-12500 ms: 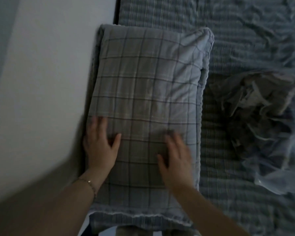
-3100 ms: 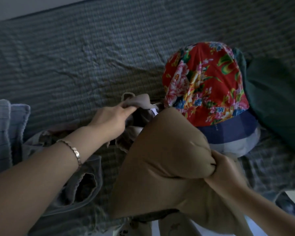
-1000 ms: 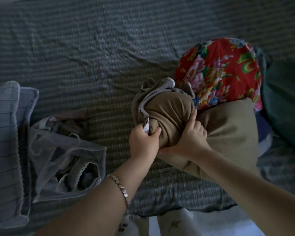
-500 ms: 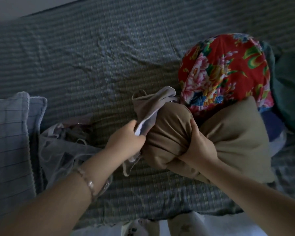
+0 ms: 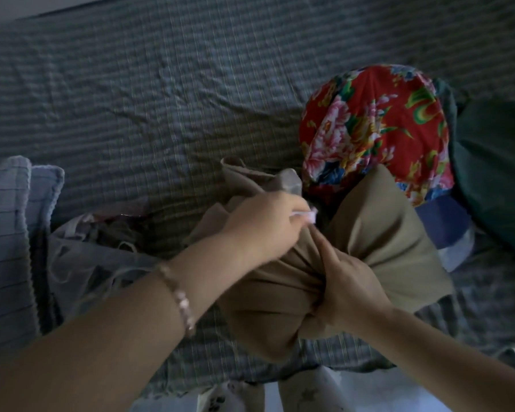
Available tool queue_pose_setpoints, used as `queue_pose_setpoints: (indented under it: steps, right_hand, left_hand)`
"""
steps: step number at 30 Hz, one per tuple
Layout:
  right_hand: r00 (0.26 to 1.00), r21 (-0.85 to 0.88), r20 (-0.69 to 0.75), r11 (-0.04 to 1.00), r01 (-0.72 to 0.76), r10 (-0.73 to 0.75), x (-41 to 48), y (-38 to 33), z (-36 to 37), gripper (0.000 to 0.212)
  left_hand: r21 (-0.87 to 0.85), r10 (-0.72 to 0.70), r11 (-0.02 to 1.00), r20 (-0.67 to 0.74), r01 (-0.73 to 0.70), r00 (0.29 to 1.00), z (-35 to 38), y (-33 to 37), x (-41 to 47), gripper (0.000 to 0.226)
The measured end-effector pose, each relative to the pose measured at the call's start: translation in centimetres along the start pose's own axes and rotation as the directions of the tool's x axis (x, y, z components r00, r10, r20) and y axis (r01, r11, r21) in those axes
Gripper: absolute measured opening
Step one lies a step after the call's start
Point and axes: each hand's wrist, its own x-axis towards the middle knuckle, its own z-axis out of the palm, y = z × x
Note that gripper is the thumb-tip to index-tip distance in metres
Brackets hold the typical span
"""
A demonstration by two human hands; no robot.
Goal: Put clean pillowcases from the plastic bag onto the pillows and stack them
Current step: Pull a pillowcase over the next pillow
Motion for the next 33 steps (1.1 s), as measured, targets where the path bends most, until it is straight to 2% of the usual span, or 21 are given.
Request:
queue_pose_setpoints:
  steps: [1, 3, 5, 6, 8, 9, 12, 13, 14, 16, 18, 19, 21, 22, 23, 27, 29, 30, 31, 32, 33]
  right_hand:
    - [0.998, 0.037, 0.006, 0.998, -0.057, 0.057, 0.5, 0.0, -0.1, 0.093]
    - [0.980, 0.088, 0.059, 0.977, -0.192, 0.188, 1.4, -0.2, -0.6, 0.065]
    - [0.940, 0.107, 0.105, 0.936, -0.336, 0.325, 2.2, -0.4, -1.2, 0.027]
    - [0.923, 0.145, 0.081, 0.911, -0.385, 0.377, 2.6, -0.6, -1.4, 0.022]
    - [0.889, 0.236, -0.004, 0.864, -0.444, 0.458, 3.2, -0.4, -1.5, 0.037]
    - [0.872, 0.253, -0.030, 0.848, -0.466, 0.488, 3.4, -0.3, -1.4, 0.040]
    - [0.833, 0.297, -0.036, 0.802, -0.519, 0.552, 4.3, -0.5, -1.9, 0.041]
    - [0.825, 0.309, -0.040, 0.792, -0.526, 0.563, 4.6, -0.4, -2.0, 0.042]
    - [0.820, 0.324, -0.040, 0.783, -0.530, 0.571, 4.8, -0.4, -2.2, 0.043]
    - [0.814, 0.333, -0.035, 0.775, -0.538, 0.580, 4.9, -0.3, -2.4, 0.049]
    - [0.807, 0.316, -0.013, 0.768, -0.556, 0.590, 4.9, -0.4, -2.4, 0.053]
    - [0.801, 0.313, -0.001, 0.761, -0.569, 0.599, 4.9, -0.5, -2.4, 0.052]
    - [0.780, 0.312, 0.014, 0.738, -0.598, 0.626, 5.0, -0.5, -2.3, 0.052]
    - [0.767, 0.311, 0.020, 0.726, -0.614, 0.641, 5.2, -0.4, -2.2, 0.052]
    - [0.752, 0.311, 0.026, 0.709, -0.633, 0.659, 5.4, -0.4, -2.1, 0.054]
    - [0.668, 0.425, 0.061, 0.587, -0.690, 0.742, 6.9, -0.1, -1.4, 0.053]
    - [0.611, 0.523, 0.086, 0.487, -0.700, 0.787, 8.2, 0.1, -1.5, 0.046]
    - [0.594, 0.546, 0.098, 0.456, -0.703, 0.798, 8.8, 0.4, -1.3, 0.043]
    - [0.589, 0.537, 0.125, 0.445, -0.717, 0.799, 9.3, 0.5, -1.0, 0.043]
    - [0.594, 0.505, 0.150, 0.455, -0.734, 0.790, 9.7, 0.3, -0.5, 0.045]
    - [0.611, 0.469, 0.171, 0.481, -0.741, 0.773, 10.0, -0.2, 0.3, 0.051]
  left_hand:
    - [-0.050, 0.059, 0.997, 0.018, -0.058, 0.998, 0.3, 0.5, -1.4, 0.025]
    - [-0.095, 0.129, 0.988, 0.054, -0.124, 0.990, 1.6, 0.1, -4.1, 0.022]
    - [0.013, 0.165, 0.986, -0.071, -0.165, 0.984, 2.9, -2.0, -5.8, 0.030]
    - [0.076, 0.196, 0.980, -0.195, -0.184, 0.961, 3.1, -3.5, -6.1, 0.031]
    - [0.164, 0.275, 0.960, -0.426, -0.225, 0.862, 3.3, -6.1, -5.8, 0.028]
    - [0.224, 0.323, 0.944, -0.486, -0.241, 0.812, 3.1, -7.0, -5.4, 0.027]
    - [0.422, 0.507, 0.853, -0.534, -0.306, 0.677, 2.6, -8.6, -3.6, 0.020]
    - [0.464, 0.541, 0.829, -0.528, -0.311, 0.655, 2.3, -9.2, -3.2, 0.019]
    - [0.499, 0.550, 0.816, -0.513, -0.292, 0.659, 1.9, -9.9, -2.9, 0.022]
    - [0.525, 0.457, 0.834, -0.492, -0.166, 0.740, 1.4, -11.4, -2.7, 0.033]
    - [0.461, 0.189, 0.885, -0.483, 0.064, 0.855, 0.7, -12.5, -2.5, 0.039]
    - [0.417, 0.032, 0.887, -0.487, 0.200, 0.873, 0.3, -12.7, -2.3, 0.036]
    - [0.352, -0.253, 0.829, -0.456, 0.434, 0.854, 0.3, -12.9, -1.9, 0.030]
    - [0.333, -0.347, 0.805, -0.408, 0.491, 0.845, 0.5, -12.6, -2.0, 0.029]
    - [0.326, -0.386, 0.803, -0.354, 0.499, 0.852, 1.0, -11.9, -2.5, 0.029]
    - [0.215, -0.308, 0.912, -0.199, 0.349, 0.930, 4.2, -7.2, -5.3, 0.023]
    - [0.258, -0.142, 0.948, -0.178, 0.185, 0.974, 5.2, -4.6, -6.5, 0.010]
    - [0.259, -0.027, 0.962, -0.216, 0.084, 0.976, 5.6, -4.2, -6.8, 0.006]
    - [0.211, 0.003, 0.976, -0.244, 0.050, 0.970, 6.0, -4.3, -7.0, 0.007]
    - [0.105, -0.047, 0.992, -0.247, 0.075, 0.968, 6.3, -4.7, -6.7, 0.008]
    - [0.023, -0.166, 0.984, -0.243, 0.177, 0.956, 6.6, -5.4, -5.9, 0.009]
